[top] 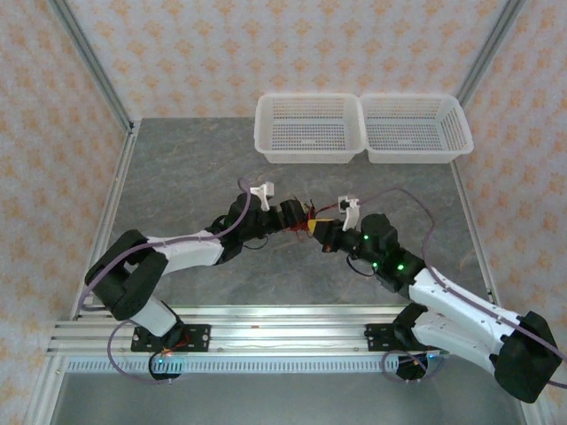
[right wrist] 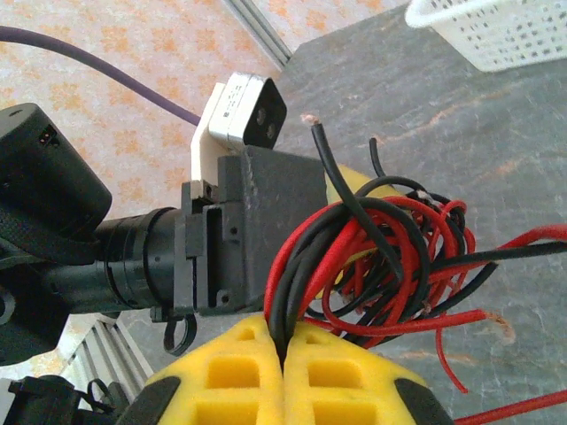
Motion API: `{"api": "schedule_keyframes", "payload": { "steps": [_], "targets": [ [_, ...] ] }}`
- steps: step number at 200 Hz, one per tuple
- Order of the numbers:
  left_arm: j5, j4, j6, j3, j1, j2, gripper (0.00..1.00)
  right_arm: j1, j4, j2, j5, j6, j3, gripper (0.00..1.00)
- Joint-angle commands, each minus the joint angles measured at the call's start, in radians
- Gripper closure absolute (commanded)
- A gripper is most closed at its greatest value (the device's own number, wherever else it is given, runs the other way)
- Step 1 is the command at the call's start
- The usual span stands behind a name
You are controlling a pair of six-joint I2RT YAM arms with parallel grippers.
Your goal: Untangle the cables
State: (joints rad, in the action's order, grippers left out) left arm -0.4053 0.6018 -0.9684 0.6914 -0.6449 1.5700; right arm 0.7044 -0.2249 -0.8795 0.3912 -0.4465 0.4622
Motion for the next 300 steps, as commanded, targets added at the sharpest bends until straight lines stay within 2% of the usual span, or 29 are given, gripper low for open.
{"api": "schedule_keyframes", "payload": {
  "steps": [1,13,24,36,62,95,138,161,175,203,227,255,276,300],
  "targets": [
    [-0.030,0.169,-0.043,-0.001,0.011,0.046,0.41,0.007,-0.109,0.027,-0.016,-0.062,-0.025,1.00],
    [-0.040,0.214,-0.058,0.000,0.012,0.072,0.62,0.007,-0.117,0.031,-0.030,-0.080,-0.038,1.00],
    [-0.036,0.236,-0.067,0.000,0.012,0.088,0.85,0.007,-0.117,0.038,-0.049,-0.095,-0.050,1.00],
    [-0.021,0.233,-0.063,-0.001,0.011,0.095,1.00,0.007,-0.110,0.046,-0.079,-0.113,-0.065,1.00],
    [0.059,0.144,-0.012,-0.014,0.013,0.072,1.00,0.007,-0.045,0.073,-0.195,-0.163,-0.103,1.00],
    [0.220,-0.044,0.076,-0.029,0.013,0.006,1.00,0.007,0.034,0.096,-0.333,-0.269,-0.185,1.00],
    [0.399,-0.226,0.150,-0.062,0.012,-0.095,1.00,0.003,0.043,0.065,-0.413,-0.439,-0.333,1.00],
    [0.448,-0.289,0.170,-0.083,0.013,-0.142,1.00,0.003,0.073,0.051,-0.435,-0.466,-0.358,1.00],
    [0.462,-0.308,0.174,-0.100,0.012,-0.172,1.00,0.003,0.098,0.051,-0.439,-0.458,-0.351,0.96],
    [0.450,-0.277,0.171,-0.159,0.013,-0.236,1.00,0.001,0.162,0.040,-0.446,-0.413,-0.306,0.95],
    [0.438,-0.277,0.169,-0.190,0.013,-0.296,0.82,0.001,0.222,0.011,-0.450,-0.369,-0.264,0.94],
    [0.474,-0.360,0.180,-0.200,0.013,-0.378,0.64,0.001,0.335,-0.032,-0.488,-0.327,-0.204,0.88],
    [0.532,-0.451,0.193,-0.204,0.013,-0.460,0.52,0.001,0.427,-0.048,-0.519,-0.312,-0.155,0.75],
    [0.579,-0.553,0.216,-0.194,0.013,-0.543,0.44,0.001,0.515,-0.055,-0.530,-0.287,-0.089,0.55]
  ]
}}
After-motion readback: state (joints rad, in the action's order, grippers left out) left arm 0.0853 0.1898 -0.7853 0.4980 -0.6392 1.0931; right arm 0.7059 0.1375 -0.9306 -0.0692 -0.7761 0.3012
